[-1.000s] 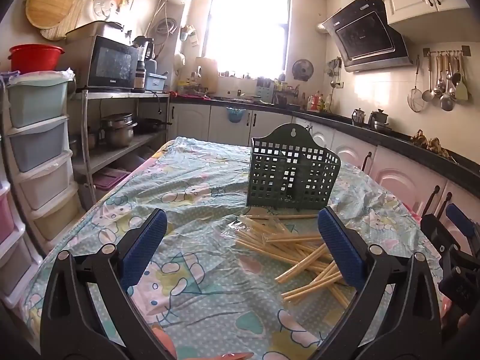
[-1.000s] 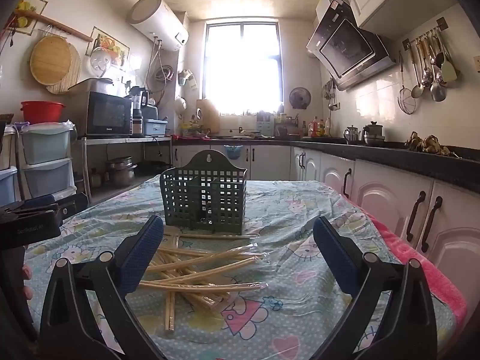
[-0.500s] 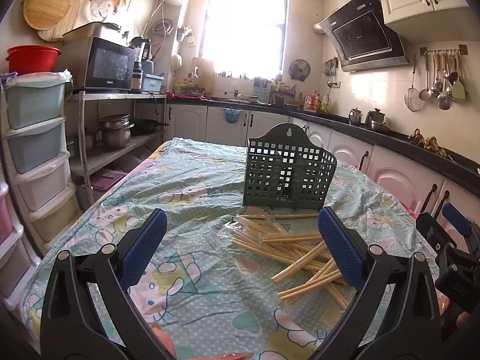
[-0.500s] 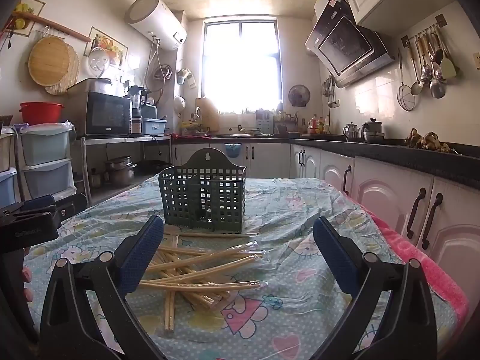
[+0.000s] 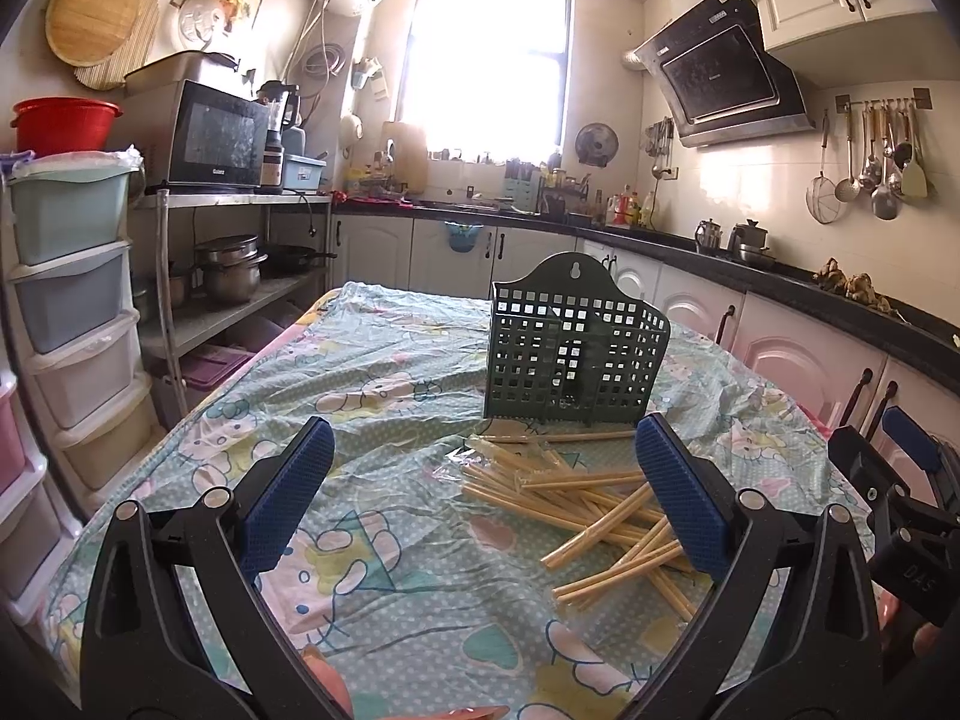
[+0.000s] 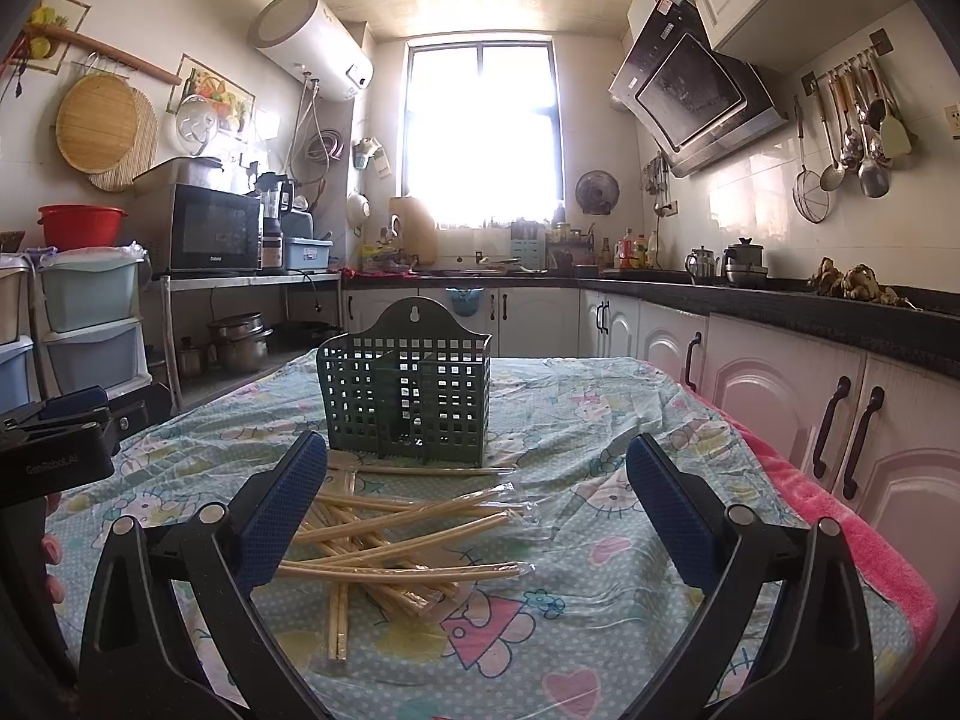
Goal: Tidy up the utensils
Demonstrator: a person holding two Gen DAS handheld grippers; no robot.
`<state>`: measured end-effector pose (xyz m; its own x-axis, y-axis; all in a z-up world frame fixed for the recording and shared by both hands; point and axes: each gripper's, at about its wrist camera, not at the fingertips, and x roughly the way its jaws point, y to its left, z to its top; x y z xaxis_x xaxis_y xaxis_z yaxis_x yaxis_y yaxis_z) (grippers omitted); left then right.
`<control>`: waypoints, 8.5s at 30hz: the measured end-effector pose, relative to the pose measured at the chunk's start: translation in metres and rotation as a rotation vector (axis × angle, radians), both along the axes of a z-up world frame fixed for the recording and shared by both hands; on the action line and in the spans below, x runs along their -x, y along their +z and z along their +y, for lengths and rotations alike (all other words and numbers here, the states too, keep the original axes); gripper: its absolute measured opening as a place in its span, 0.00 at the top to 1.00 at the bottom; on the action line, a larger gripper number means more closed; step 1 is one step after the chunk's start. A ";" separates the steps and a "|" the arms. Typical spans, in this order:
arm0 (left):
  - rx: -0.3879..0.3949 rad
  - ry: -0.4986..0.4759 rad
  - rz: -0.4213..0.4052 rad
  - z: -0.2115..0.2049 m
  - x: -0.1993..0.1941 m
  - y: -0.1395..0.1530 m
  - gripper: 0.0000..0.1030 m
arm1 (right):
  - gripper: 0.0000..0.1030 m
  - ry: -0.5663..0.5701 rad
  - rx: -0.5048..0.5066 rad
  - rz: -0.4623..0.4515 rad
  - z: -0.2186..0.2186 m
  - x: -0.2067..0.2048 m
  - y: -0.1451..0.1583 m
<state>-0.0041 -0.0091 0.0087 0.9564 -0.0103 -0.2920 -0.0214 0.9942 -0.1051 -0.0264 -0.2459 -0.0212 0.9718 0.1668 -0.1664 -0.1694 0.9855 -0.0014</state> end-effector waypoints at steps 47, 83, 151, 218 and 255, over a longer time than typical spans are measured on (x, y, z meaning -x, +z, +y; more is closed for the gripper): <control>0.147 -0.002 0.172 0.050 -0.038 0.000 0.10 | 0.06 0.197 0.046 0.173 0.035 -0.050 0.033; 0.469 -0.310 0.671 0.057 -0.198 -0.054 0.32 | 0.29 0.266 -0.058 0.806 -0.021 -0.221 -0.042; 0.181 -0.525 0.240 -0.033 -0.178 0.132 1.00 | 0.98 0.454 0.014 0.384 0.019 -0.182 0.151; 0.104 -0.333 0.187 -0.014 -0.250 0.122 0.58 | 0.56 0.229 0.073 0.324 0.032 -0.278 0.137; 0.104 -0.195 0.162 0.021 -0.140 0.087 0.10 | 0.19 0.257 0.101 0.313 0.020 -0.172 0.104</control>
<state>0.1357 0.0117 0.0962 0.8745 -0.2275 -0.4284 0.1445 0.9653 -0.2176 0.1451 -0.2255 0.0824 0.8006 0.3646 -0.4755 -0.4171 0.9088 -0.0054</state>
